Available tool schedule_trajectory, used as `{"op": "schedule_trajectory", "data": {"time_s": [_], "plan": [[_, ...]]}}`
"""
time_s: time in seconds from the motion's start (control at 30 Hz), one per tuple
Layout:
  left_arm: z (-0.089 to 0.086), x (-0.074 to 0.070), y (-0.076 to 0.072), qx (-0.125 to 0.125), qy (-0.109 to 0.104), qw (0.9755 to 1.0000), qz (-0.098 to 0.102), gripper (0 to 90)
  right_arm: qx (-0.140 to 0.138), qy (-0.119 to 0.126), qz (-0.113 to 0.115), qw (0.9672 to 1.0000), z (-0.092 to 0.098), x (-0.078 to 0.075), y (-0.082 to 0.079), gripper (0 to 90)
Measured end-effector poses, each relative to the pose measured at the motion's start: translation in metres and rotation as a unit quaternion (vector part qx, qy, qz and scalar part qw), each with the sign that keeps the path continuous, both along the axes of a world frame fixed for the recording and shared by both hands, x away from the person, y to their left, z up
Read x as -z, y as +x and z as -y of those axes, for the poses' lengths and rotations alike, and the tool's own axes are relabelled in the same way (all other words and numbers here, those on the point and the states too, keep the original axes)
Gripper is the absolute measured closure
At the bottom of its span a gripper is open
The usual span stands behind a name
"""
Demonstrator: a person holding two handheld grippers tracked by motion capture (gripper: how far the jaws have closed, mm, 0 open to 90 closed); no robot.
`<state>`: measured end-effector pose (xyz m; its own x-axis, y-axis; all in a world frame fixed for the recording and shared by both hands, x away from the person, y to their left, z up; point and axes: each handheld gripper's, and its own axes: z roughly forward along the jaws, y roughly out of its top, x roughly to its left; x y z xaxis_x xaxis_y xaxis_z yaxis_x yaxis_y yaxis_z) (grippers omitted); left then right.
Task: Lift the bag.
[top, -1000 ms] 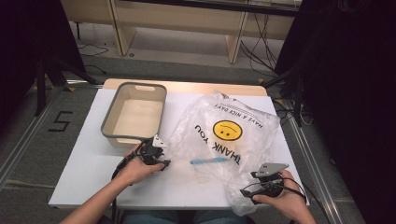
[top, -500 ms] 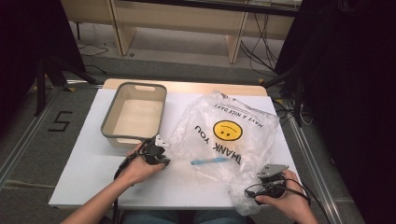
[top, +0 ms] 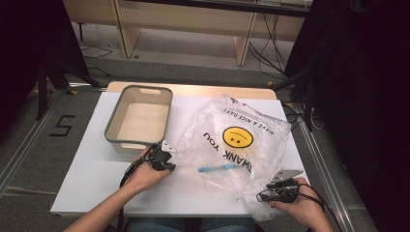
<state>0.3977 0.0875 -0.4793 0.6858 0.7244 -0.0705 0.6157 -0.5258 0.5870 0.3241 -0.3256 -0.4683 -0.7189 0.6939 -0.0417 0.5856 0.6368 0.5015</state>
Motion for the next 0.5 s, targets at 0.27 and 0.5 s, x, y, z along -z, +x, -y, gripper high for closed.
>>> {"op": "schedule_trajectory", "data": {"time_s": [0.27,0.5], "plan": [[-0.002,-0.002,-0.004,0.022,-0.011,0.9997,0.004,89.2,-0.028,0.005,-0.01,0.9995,0.0,-0.002,0.0,88.6],[-0.006,-0.014,-0.012,0.043,-0.043,0.9967,0.053,89.2,-0.029,0.058,-0.022,0.9977,0.008,-0.003,0.003,89.8]]}}
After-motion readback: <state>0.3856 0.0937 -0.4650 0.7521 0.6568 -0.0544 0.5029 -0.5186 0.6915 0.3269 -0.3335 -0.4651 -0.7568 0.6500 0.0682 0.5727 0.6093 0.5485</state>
